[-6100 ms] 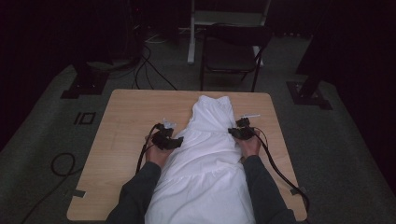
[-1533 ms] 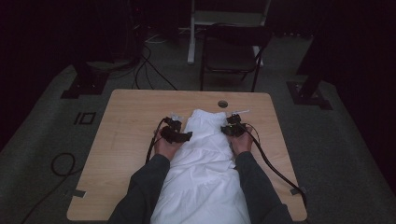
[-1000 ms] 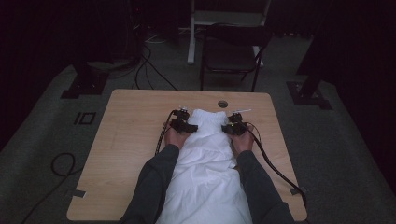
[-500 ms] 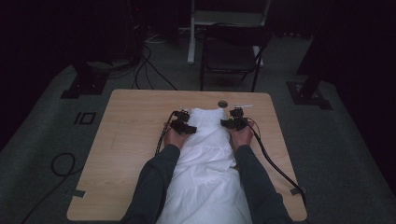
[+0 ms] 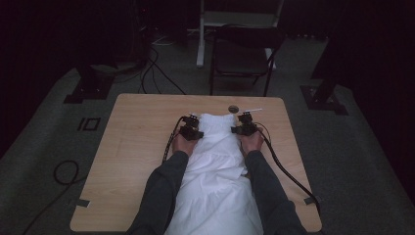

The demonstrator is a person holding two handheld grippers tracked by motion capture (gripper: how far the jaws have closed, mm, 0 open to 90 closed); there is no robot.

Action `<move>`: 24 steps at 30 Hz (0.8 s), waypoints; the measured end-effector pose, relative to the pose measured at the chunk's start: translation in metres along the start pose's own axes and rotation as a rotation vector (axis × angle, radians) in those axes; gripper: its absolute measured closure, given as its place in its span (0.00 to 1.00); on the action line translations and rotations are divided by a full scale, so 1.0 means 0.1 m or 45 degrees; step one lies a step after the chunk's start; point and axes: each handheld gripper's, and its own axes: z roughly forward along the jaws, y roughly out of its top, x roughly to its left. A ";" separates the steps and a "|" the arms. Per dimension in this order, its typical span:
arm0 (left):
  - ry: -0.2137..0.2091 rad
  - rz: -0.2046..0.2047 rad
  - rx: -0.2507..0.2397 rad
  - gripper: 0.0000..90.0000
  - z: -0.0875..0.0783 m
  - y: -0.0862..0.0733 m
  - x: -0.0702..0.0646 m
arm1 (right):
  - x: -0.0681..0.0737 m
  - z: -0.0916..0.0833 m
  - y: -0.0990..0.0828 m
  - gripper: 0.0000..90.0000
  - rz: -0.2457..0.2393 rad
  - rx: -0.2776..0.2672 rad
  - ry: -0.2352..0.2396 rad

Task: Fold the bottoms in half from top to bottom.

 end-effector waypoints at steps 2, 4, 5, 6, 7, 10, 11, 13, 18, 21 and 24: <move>-0.026 -0.017 -0.053 0.94 -0.09 0.05 0.06 | -0.01 -0.08 0.05 0.96 -0.011 -0.043 0.009; -0.051 -0.048 -0.114 0.94 -0.20 0.11 0.10 | -0.02 -0.17 0.13 0.96 0.009 -0.095 0.034; -0.052 -0.041 -0.121 0.94 -0.25 0.15 0.11 | -0.01 -0.21 0.18 0.96 0.010 -0.122 0.046; -0.037 -0.019 -0.132 0.94 -0.30 0.20 0.10 | 0.01 -0.26 0.23 0.96 0.001 -0.140 0.047; -0.035 -0.011 -0.165 0.94 -0.36 0.25 0.09 | 0.04 -0.30 0.29 0.96 -0.009 -0.154 0.039; -0.025 0.014 -0.229 0.94 -0.57 0.44 0.09 | 0.12 -0.45 0.45 0.96 -0.051 -0.219 0.018; -0.024 0.019 -0.255 0.94 -0.63 0.49 0.09 | 0.14 -0.52 0.52 0.96 -0.061 -0.254 0.021; -0.028 0.024 -0.304 0.94 -0.78 0.61 0.09 | 0.16 -0.62 0.61 0.96 -0.080 -0.307 0.027; -0.013 0.069 -0.443 0.93 -1.16 0.84 0.02 | 0.27 -0.97 0.86 0.96 -0.122 -0.471 0.037; -0.014 0.086 -0.454 0.93 -1.24 0.84 0.03 | 0.34 -1.10 0.92 0.96 -0.169 -0.504 0.051; -0.014 0.091 -0.430 0.93 -1.24 0.77 0.05 | 0.37 -1.11 0.89 0.96 -0.198 -0.478 0.062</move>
